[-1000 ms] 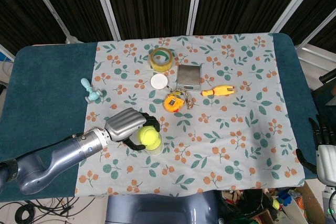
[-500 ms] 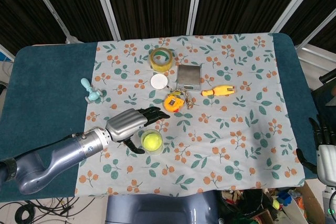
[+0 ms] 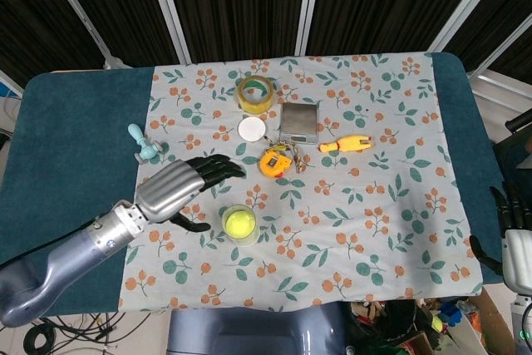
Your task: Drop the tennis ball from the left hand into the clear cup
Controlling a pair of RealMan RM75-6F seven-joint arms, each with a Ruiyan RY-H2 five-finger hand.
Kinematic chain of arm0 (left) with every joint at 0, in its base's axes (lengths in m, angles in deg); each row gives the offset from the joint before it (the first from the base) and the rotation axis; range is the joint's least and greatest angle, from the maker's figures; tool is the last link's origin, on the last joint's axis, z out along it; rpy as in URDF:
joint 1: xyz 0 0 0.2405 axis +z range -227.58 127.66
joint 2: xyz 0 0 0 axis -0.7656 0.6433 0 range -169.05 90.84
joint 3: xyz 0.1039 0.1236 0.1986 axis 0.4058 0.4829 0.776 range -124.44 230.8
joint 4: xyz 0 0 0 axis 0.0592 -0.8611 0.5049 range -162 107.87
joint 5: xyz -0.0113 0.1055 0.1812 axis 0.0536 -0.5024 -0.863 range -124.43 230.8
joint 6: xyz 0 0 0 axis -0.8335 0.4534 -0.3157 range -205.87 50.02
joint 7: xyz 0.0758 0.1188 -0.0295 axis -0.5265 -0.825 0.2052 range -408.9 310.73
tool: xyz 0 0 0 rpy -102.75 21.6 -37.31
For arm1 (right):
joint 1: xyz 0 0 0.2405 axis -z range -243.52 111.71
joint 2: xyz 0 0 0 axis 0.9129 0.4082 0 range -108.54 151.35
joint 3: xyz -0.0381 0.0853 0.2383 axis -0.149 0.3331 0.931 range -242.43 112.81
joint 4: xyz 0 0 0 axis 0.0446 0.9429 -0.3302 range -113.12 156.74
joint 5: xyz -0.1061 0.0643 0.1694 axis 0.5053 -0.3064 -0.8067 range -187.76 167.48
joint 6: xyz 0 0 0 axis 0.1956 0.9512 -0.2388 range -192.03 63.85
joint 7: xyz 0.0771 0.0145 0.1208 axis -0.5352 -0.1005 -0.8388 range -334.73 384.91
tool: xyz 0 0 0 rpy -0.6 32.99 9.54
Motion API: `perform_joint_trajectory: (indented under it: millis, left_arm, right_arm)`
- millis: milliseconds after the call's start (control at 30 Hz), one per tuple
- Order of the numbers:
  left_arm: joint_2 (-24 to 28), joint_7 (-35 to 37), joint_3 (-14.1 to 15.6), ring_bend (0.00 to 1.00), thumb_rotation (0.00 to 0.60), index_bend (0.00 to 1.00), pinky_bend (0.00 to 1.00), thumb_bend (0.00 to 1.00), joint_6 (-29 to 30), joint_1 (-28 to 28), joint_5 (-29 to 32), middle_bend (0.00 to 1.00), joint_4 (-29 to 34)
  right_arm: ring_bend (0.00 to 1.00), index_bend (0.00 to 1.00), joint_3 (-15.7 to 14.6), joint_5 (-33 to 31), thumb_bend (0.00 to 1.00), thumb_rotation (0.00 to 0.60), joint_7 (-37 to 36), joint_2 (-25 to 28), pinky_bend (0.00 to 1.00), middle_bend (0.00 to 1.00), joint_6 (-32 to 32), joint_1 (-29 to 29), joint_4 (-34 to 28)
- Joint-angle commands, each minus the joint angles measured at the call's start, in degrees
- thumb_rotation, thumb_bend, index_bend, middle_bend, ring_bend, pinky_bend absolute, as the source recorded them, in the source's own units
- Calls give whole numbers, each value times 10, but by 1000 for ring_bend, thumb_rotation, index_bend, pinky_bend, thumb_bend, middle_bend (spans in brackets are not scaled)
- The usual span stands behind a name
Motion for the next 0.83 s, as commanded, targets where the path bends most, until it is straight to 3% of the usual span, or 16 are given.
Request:
perform_joint_trajectory:
  millis: [33,100,233,367,533,833]
  left_arm:
    - [24,-195,82,81,600,163,236,45,210,184,-35,144,39]
    - [3,-205,104,64,600,157,220,45,275,237,-51,136,22]
    - [-30,-201,142,29,600,150,169,45,344,309,-75,127,-61]
    - [-57,-125,167,29,600,150,145,45,384,354,-93,127,-138]
    - [-78,-66,168,9,600,146,114,45,406,379,-92,120,-207]
    - [-81,-48,158,2,600,133,102,45,388,377,-94,116,-228]
  right_arm:
    - [99,0,0,2,237,600,2,0,221,0,1,0,0]
    - [99,0,-1,3,240,600,3,0,221,0,2,0,-1]
    - [99,0,-2,6,243,600,6,-1,221,0,4,1,-5]
    - [99,0,-3,8,246,600,13,-2,221,0,3,0,-7]
    - [99,0,-1,5,247,600,14,-3,221,0,2,-1,-7]
    - [99,0,1,2,246,600,7,0,221,0,3,0,-4]
